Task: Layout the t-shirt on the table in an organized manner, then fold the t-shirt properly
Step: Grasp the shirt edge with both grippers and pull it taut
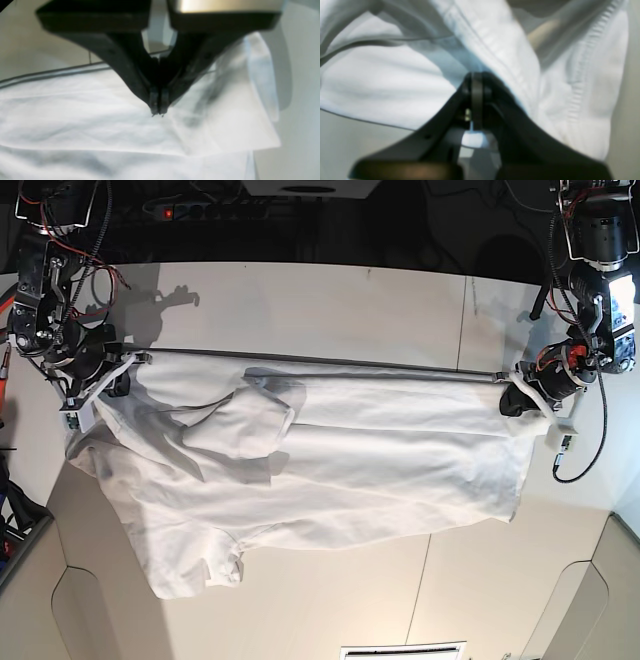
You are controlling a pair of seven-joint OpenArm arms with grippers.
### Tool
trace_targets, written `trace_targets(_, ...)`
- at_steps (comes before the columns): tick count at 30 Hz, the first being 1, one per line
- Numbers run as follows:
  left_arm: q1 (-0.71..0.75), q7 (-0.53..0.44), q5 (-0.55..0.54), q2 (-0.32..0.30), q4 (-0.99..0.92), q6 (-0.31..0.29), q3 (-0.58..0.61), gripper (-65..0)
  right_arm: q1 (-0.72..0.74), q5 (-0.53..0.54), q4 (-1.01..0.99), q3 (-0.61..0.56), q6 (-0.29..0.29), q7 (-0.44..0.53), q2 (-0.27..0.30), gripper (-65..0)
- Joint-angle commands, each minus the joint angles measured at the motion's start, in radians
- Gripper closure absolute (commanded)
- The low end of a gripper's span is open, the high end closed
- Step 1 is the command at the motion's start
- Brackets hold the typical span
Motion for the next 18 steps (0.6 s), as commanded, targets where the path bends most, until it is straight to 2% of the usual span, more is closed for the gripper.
trace_targets(1, 0.011, 0.08, 0.049, -0.017, -0.001, 0.029, -0.001, 0.0, 0.004, -0.011, 0.007, 0.008, -0.013, -0.027, 0.021, 0.0)
trace_targets(6, 0.064, 0.091, 0.045, -0.017, -0.001, 0.029, -0.002, 0.0, -0.005, 0.042, 0.008, 0.008, 0.0, -0.102, 0.021, 0.0)
trace_targets(10, 0.129, 0.099, 0.045, -0.017, -0.001, 0.028, -0.003, 0.0, -0.029, 0.072, 0.01, 0.008, 0.0, -0.112, 0.021, 0.0)
trace_targets(13, 0.172, 0.098, 0.032, -0.017, 0.0, 0.028, -0.005, 0.0, -0.063, 0.109, 0.028, 0.008, 0.023, -0.114, 0.02, 0.0)
trace_targets(18, 0.225, 0.099, -0.009, -0.017, 0.004, 0.024, -0.005, 0.0, -0.143, 0.15, 0.122, 0.008, 0.037, -0.12, 0.018, 0.0)
